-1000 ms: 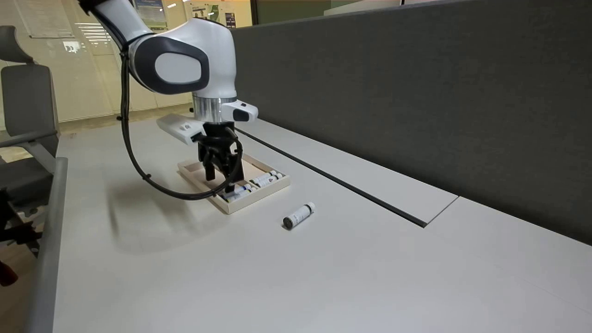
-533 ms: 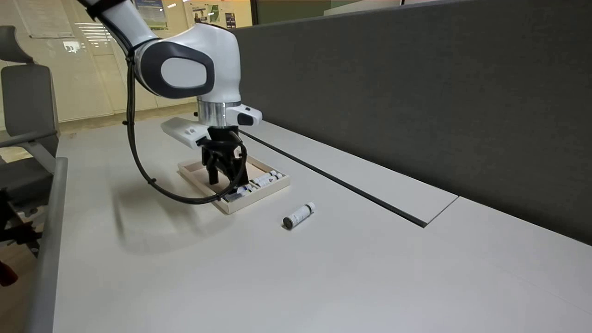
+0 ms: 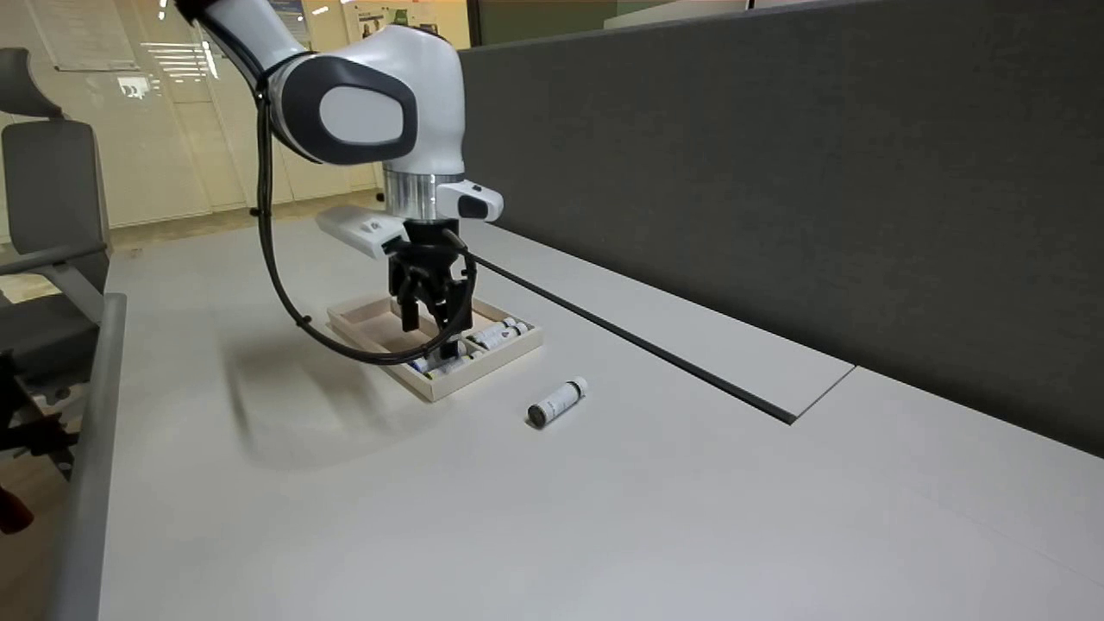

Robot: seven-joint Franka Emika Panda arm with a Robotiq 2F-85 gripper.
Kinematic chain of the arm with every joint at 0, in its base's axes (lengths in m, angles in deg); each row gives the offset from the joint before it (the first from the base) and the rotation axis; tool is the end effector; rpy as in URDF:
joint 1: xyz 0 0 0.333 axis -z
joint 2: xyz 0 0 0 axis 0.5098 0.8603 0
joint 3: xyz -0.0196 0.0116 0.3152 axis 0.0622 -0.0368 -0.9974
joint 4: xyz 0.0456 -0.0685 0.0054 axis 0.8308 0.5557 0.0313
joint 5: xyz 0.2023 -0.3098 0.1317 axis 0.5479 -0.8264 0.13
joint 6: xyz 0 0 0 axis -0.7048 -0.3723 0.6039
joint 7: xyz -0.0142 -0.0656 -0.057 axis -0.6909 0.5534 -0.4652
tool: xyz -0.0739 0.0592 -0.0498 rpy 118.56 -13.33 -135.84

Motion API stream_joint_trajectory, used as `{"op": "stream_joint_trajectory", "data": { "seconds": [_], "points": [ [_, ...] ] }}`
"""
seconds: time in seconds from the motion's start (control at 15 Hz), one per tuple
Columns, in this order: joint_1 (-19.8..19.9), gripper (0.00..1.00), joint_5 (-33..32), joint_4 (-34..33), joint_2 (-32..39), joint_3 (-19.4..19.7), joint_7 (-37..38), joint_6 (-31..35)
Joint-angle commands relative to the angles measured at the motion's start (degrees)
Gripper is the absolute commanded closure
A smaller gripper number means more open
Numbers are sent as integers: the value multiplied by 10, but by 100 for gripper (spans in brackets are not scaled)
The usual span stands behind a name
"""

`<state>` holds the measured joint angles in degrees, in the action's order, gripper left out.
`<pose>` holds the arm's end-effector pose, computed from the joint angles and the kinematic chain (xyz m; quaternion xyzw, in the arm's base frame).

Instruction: Pick up one of the small bottle from the bottom compartment of the wooden tray and put it on the table.

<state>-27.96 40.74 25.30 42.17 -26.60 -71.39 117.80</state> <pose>0.6024 -0.0183 0.1269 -0.9973 -0.0543 0.0463 0.0166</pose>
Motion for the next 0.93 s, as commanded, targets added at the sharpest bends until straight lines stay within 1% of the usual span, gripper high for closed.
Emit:
{"op": "stream_joint_trajectory", "data": {
  "seconds": [0.0, 0.33, 0.67, 0.87],
  "points": [
    [6, 25, -1, -14, 3, -3, 6, -23],
    [5, 63, -1, -14, 6, -4, 6, -29],
    [5, 95, -2, -15, 6, -3, 6, -34],
    [9, 93, 4, -21, -8, -6, 5, -54]
  ]
}}
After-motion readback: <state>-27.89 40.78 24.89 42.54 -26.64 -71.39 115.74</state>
